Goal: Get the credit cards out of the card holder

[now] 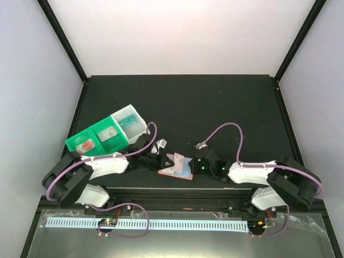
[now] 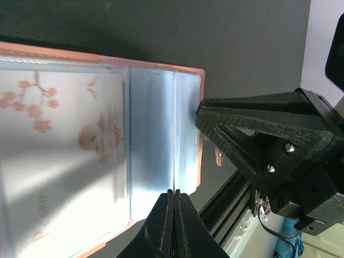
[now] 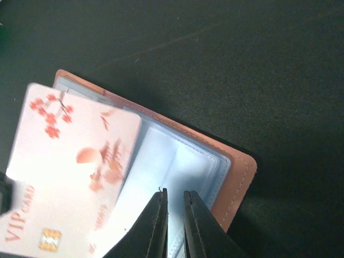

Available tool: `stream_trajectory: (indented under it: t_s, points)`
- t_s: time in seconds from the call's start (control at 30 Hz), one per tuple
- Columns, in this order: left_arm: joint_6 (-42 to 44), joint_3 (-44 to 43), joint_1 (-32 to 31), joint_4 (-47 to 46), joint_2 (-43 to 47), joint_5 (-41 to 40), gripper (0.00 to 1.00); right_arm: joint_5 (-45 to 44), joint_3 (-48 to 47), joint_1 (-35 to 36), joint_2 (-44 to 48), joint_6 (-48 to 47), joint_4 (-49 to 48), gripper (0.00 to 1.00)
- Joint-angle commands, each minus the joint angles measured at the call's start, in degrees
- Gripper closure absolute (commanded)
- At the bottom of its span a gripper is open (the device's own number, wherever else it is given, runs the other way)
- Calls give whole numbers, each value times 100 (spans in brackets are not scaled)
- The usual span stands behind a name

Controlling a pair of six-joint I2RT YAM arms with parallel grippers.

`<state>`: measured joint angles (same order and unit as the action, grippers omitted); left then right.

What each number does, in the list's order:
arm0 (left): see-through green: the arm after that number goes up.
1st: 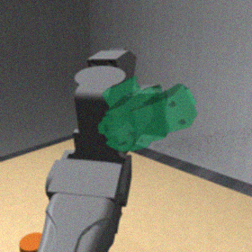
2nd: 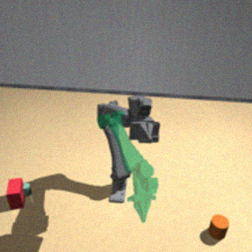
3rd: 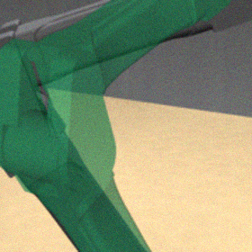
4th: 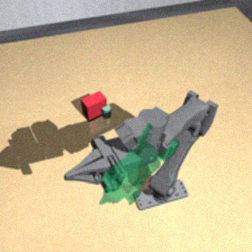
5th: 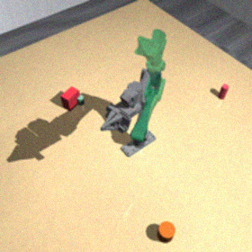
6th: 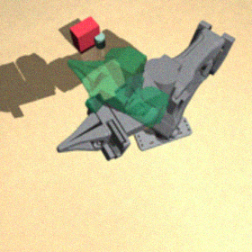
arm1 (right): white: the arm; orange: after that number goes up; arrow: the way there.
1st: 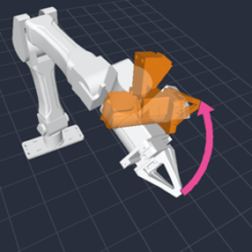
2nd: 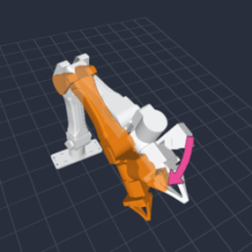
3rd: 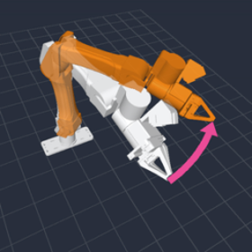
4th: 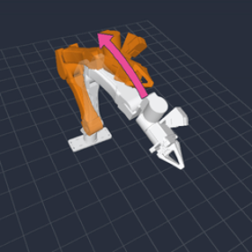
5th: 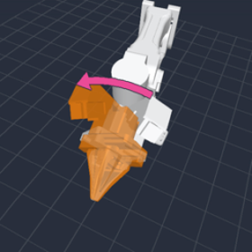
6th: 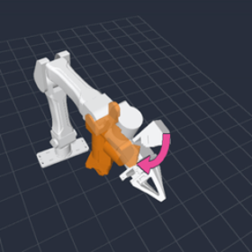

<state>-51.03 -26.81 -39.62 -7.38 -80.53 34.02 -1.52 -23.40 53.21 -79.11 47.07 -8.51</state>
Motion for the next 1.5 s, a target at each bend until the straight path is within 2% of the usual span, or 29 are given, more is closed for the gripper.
stream_trajectory:
  t_s: [0.0,0.13,0.4,0.63,0.83,0.97,1.13,1.23,1.37,1.47]
  points:
    - [238,9,181,540,418,-237,99,-155,160,-21,154,-41,207,90]
    - [389,-49,273,893,680,-308,98,-97,129,-21,396,-151,234,90]
    - [1116,-640,322,2069,1221,-151,99,293,59,-22,1324,-987,631,87]
    - [1694,-917,321,2561,1698,469,98,1077,-122,-32,2545,-1688,1418,83]
    - [1942,-940,315,2656,2042,1229,99,1657,-541,-170,3050,-1815,2099,74]
    - [1995,-940,314,2597,2228,1736,99,2513,-842,-477,3086,-1875,2282,61]
    - [2113,-958,287,2605,2343,2115,99,3745,-1090,-1034,2999,-1956,2418,54]
    - [2114,-922,265,2488,2427,2324,98,4141,-1178,-1263,2901,-2012,2417,48]
    - [2131,-923,243,2383,2550,2494,98,4520,-1333,-1276,2628,-2175,2392,47]
    - [2115,-907,233,2310,2609,2557,98,4858,-1329,-1271,2419,-2175,2233,51]
